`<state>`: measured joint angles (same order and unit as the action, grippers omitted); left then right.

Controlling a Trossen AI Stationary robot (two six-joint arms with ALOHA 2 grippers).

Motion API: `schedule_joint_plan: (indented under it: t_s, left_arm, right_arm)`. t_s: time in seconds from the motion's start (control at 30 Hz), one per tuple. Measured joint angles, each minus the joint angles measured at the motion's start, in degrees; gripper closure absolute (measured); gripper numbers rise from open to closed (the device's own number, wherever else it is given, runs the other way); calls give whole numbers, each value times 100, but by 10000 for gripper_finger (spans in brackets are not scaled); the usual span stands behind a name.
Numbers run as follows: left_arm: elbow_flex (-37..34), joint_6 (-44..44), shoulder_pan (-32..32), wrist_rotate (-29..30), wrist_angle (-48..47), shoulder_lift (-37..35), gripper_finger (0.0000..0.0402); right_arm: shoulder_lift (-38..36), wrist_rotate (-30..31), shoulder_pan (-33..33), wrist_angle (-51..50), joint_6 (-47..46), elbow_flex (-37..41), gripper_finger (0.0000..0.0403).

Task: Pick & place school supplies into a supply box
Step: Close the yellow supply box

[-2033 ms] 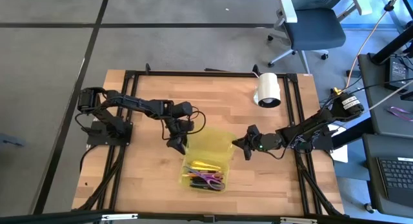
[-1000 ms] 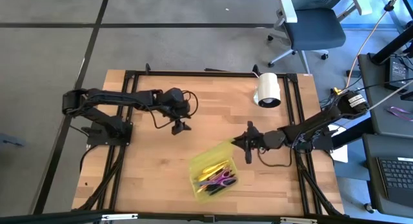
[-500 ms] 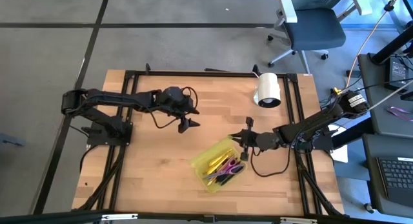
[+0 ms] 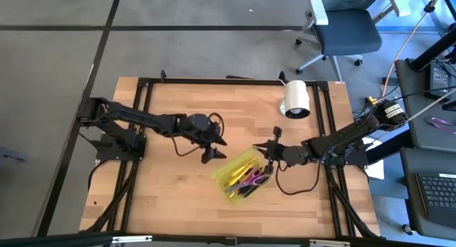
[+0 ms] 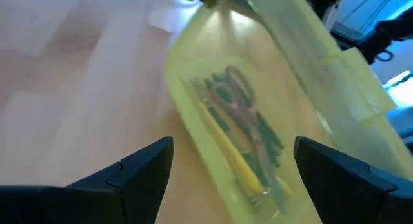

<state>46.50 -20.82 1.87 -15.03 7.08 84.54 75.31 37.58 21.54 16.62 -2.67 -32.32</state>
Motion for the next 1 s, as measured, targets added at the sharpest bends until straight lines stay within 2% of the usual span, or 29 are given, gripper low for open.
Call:
schedule_joint_plan:
  t_s: [0.23, 0.47, 0.8, 1.0]
  left_arm:
    - [7, -322, -310, 17, 275, 188, 90]
    - [7, -457, -454, 59, 540, 188, 90]
    - [7, -459, -457, 69, 550, 188, 90]
    - [7, -501, -457, 68, 559, 188, 90]
  right_arm:
    - [2, -457, 0, 24, -23, 0, 381]
    - [2, -508, 0, 22, -4, 0, 376]
    - [4, -855, 0, 14, -116, 0, 278]
    - [-20, -1938, 2, -68, -643, 0, 240]
